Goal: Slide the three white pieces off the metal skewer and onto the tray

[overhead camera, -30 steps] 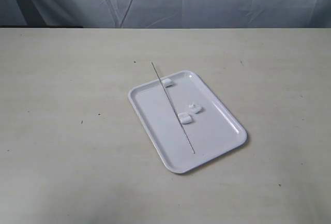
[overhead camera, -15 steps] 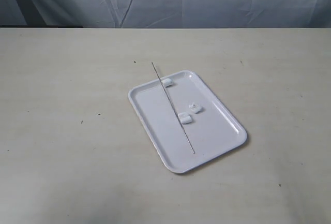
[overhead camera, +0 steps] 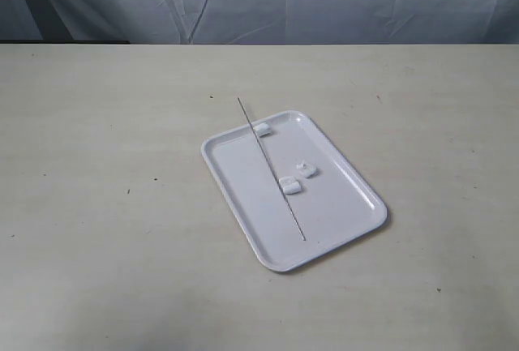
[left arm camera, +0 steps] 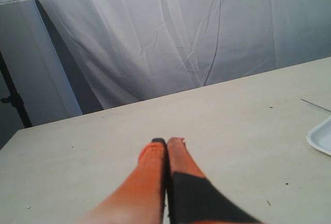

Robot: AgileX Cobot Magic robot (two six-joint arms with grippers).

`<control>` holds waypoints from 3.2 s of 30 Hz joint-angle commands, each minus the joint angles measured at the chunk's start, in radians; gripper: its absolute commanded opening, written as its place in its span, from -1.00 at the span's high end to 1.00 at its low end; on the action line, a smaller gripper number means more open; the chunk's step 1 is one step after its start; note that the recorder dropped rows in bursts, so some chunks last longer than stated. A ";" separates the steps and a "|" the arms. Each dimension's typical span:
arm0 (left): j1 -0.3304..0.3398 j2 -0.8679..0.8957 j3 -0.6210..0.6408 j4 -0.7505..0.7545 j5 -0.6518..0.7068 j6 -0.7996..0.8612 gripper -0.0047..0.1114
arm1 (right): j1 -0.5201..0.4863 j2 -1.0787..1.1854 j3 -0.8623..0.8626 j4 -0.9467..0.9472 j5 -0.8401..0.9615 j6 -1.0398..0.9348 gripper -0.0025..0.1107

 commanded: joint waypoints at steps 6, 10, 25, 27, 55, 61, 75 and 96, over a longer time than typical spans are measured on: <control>0.002 -0.008 0.003 0.001 0.003 -0.005 0.92 | -0.004 -0.006 0.002 -1.078 0.017 1.187 0.86; 0.002 -0.008 0.003 0.001 0.003 -0.005 0.92 | -0.004 -0.006 0.002 -1.636 0.264 1.988 0.86; 0.002 -0.008 0.003 0.001 0.006 -0.005 0.92 | -0.004 -0.006 0.002 -1.945 0.319 1.886 0.86; 0.002 -0.008 0.003 0.001 0.006 -0.005 0.92 | -0.004 -0.006 0.002 -1.945 0.308 1.886 0.86; 0.002 -0.008 0.003 1.038 0.090 -1.264 0.92 | -0.004 -0.006 0.002 -1.945 0.310 1.890 0.86; 0.002 -0.008 0.003 1.262 0.204 -1.459 0.92 | -0.004 -0.006 0.002 -1.945 0.310 1.890 0.86; 0.002 -0.008 0.003 1.366 0.211 -1.462 0.92 | -0.004 -0.006 0.002 -1.945 0.310 1.890 0.86; 0.002 -0.008 0.003 1.366 0.211 -1.462 0.92 | -0.004 -0.006 0.002 -1.937 0.297 1.890 0.86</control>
